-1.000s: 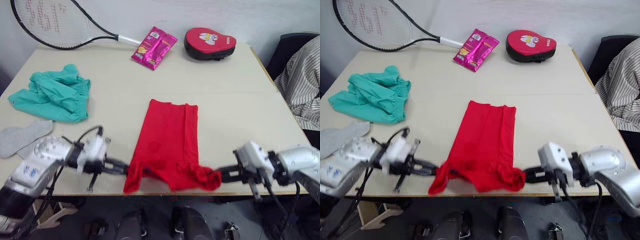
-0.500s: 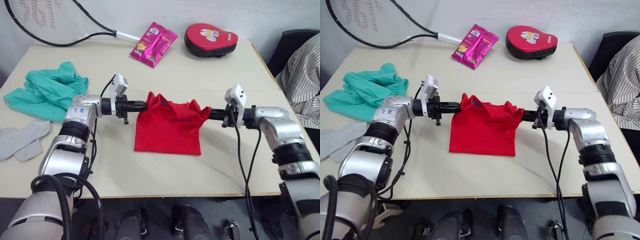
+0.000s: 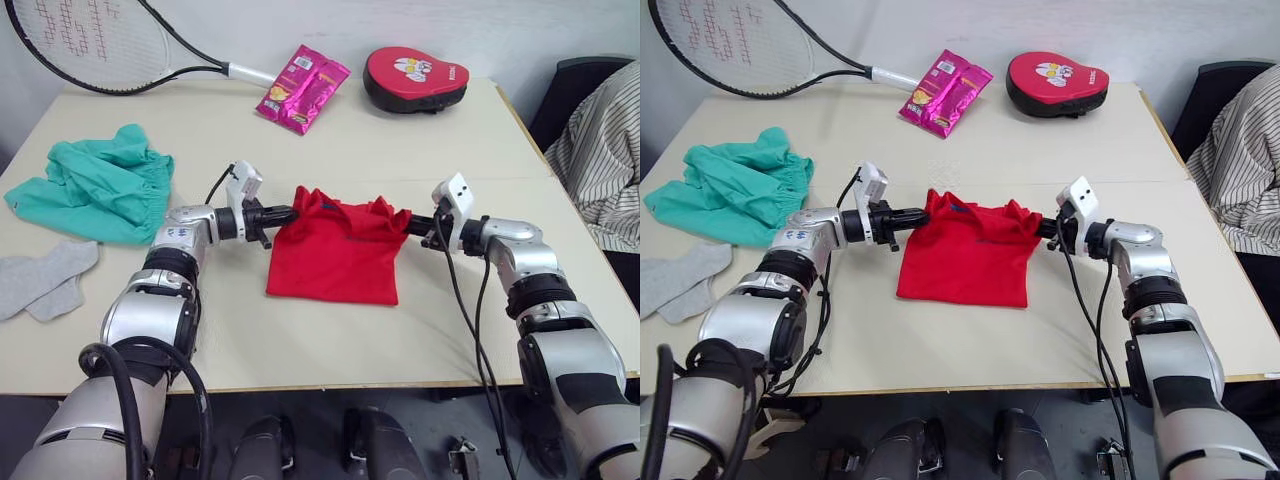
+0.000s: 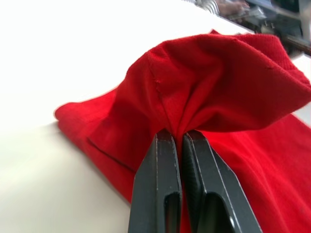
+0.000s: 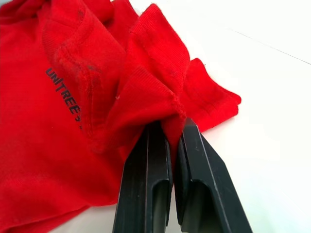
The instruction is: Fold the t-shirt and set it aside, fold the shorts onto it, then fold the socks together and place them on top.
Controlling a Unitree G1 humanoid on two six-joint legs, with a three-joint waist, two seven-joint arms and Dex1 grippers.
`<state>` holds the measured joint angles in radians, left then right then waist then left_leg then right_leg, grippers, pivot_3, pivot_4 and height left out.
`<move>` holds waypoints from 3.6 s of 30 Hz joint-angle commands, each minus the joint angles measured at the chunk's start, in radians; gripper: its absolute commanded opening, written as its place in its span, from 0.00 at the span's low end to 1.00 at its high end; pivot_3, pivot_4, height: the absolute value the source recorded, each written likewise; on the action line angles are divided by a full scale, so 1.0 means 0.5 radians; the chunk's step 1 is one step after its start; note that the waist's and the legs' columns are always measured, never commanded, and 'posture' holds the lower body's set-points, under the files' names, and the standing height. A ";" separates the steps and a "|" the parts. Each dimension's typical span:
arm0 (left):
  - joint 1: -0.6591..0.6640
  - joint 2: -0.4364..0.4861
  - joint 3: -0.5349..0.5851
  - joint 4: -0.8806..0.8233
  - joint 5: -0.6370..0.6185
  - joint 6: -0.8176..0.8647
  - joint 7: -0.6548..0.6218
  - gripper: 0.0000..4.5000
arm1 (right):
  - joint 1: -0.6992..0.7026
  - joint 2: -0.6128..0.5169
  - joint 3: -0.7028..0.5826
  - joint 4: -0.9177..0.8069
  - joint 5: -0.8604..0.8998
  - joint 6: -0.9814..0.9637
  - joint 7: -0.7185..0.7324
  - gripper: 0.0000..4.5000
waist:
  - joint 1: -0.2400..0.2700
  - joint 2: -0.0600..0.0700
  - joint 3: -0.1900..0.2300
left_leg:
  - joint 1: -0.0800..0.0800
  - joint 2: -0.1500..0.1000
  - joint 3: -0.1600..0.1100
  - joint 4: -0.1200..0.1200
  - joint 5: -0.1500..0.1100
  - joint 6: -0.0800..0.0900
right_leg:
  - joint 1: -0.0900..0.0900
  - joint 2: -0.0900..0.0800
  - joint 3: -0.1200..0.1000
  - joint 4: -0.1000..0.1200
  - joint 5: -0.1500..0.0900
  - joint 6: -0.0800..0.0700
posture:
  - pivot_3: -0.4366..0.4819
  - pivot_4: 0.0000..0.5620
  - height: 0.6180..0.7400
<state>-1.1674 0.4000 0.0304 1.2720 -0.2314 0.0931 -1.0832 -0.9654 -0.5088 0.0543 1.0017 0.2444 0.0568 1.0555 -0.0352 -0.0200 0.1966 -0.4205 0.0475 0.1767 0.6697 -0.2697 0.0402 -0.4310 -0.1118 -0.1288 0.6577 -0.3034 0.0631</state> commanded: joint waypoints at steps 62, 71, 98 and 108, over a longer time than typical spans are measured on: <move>1.166 0.317 -0.399 -1.472 0.306 -1.152 -0.316 0.09 | 1.211 -0.195 0.246 -1.602 -0.403 -0.725 -0.096 0.00 | 0.013 0.001 -0.002 | 0.036 0.001 -0.007 -0.009 -0.004 -0.002 | 0.033 -0.008 -0.003 -0.013 0.002 -0.009 | 0.48 0.27 1.00; 1.852 0.560 -0.270 -2.517 0.051 -0.691 -0.200 0.00 | 1.593 -0.385 0.151 -2.030 -0.137 -0.713 0.056 0.00 | 0.014 0.002 -0.001 | 0.035 0.003 -0.010 -0.013 -0.006 -0.003 | 0.035 -0.007 -0.004 -0.020 0.000 -0.010 | 0.48 0.27 1.00; 1.906 0.795 0.138 -2.811 -0.557 0.186 -0.144 0.09 | 1.667 -0.541 -0.084 -2.780 0.791 0.410 0.023 0.29 | 0.034 0.006 0.001 | 0.035 0.006 -0.023 -0.017 -0.021 -0.007 | 0.038 -0.007 -0.011 -0.029 -0.001 -0.017 | 0.48 0.27 1.00; 1.540 0.294 -0.313 -2.490 -0.164 0.070 0.051 0.00 | 1.219 0.003 0.361 -2.112 0.117 0.055 -0.119 0.01 | 0.061 0.006 0.001 | 0.029 0.001 -0.009 -0.014 -0.011 -0.004 | 0.034 -0.003 -0.008 -0.028 -0.002 -0.010 | 0.48 0.27 1.00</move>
<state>-0.3895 0.5591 -0.1122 0.0084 -0.3468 0.1535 -1.0853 -0.3434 -0.5220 0.2345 -0.0844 0.3368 0.1261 1.0163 -0.0049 -0.0171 0.1972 -0.4061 0.0484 0.1727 0.6637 -0.2749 0.0385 -0.4144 -0.1133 -0.1323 0.6440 -0.3042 0.0588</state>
